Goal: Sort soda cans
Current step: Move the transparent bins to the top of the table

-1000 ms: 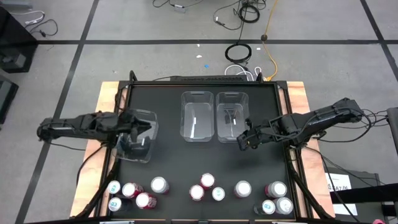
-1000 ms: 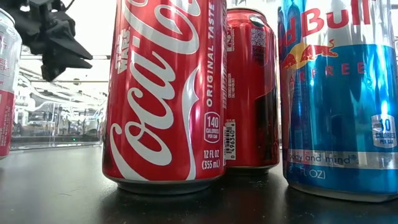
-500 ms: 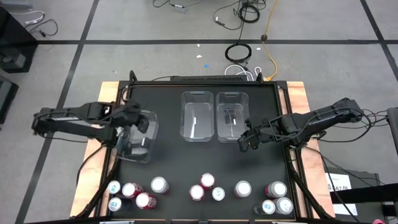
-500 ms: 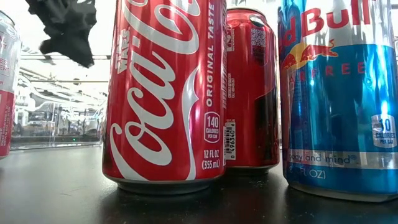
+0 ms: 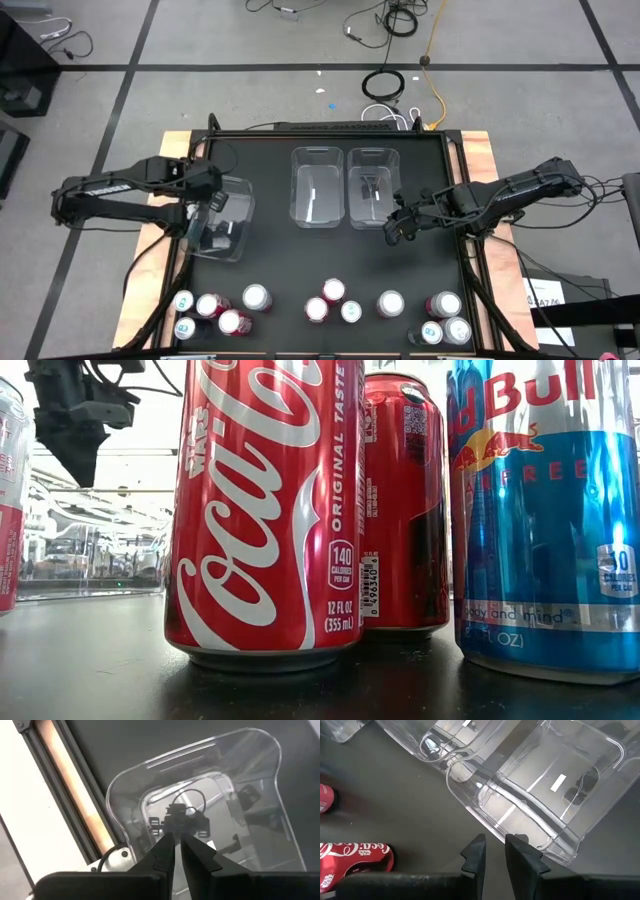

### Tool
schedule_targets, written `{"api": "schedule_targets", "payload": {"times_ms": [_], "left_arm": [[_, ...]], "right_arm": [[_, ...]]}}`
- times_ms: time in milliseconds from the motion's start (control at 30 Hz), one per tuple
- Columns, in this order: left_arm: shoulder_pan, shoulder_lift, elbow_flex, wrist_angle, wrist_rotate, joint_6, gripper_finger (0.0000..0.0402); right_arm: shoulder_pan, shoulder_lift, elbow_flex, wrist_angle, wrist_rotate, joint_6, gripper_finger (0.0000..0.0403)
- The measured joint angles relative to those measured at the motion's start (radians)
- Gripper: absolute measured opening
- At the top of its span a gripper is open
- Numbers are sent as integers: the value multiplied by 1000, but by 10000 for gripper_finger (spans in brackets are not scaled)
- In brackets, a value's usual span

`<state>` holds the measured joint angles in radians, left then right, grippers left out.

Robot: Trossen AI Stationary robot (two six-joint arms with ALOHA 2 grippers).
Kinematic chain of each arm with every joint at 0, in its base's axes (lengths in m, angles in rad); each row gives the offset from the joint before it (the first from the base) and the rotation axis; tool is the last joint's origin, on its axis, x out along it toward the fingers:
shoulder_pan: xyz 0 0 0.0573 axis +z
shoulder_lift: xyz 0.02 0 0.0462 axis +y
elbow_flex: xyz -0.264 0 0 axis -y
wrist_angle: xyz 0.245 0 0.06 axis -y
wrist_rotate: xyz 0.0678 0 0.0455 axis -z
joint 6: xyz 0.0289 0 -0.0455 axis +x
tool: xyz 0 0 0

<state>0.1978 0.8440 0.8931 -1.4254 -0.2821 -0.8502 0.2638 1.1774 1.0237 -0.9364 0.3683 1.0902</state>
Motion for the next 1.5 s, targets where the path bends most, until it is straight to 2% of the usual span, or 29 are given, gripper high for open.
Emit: {"api": "schedule_targets", "payload": {"times_ms": [167,300,433,567,900,1000,1267,1500], "left_arm": [[0,3,-23,-13,-36,-4,54],[0,13,-41,-51,-43,-32,91],[0,23,-41,-60,-42,3,134],[-1,24,-41,-59,-30,27,158],[-1,24,-42,-106,-4,20,162],[1,24,-80,-103,6,-5,162],[60,34,-114,-47,23,22,162],[131,73,-113,-48,47,145,161]], "right_arm": [[0,0,0,2,0,21,66],[0,0,0,8,-1,24,66],[0,0,0,26,-1,24,66],[0,0,0,38,-1,24,66],[0,0,0,65,0,31,66],[0,0,0,76,0,31,66],[0,0,0,103,1,27,66],[0,0,0,103,1,26,66]]}}
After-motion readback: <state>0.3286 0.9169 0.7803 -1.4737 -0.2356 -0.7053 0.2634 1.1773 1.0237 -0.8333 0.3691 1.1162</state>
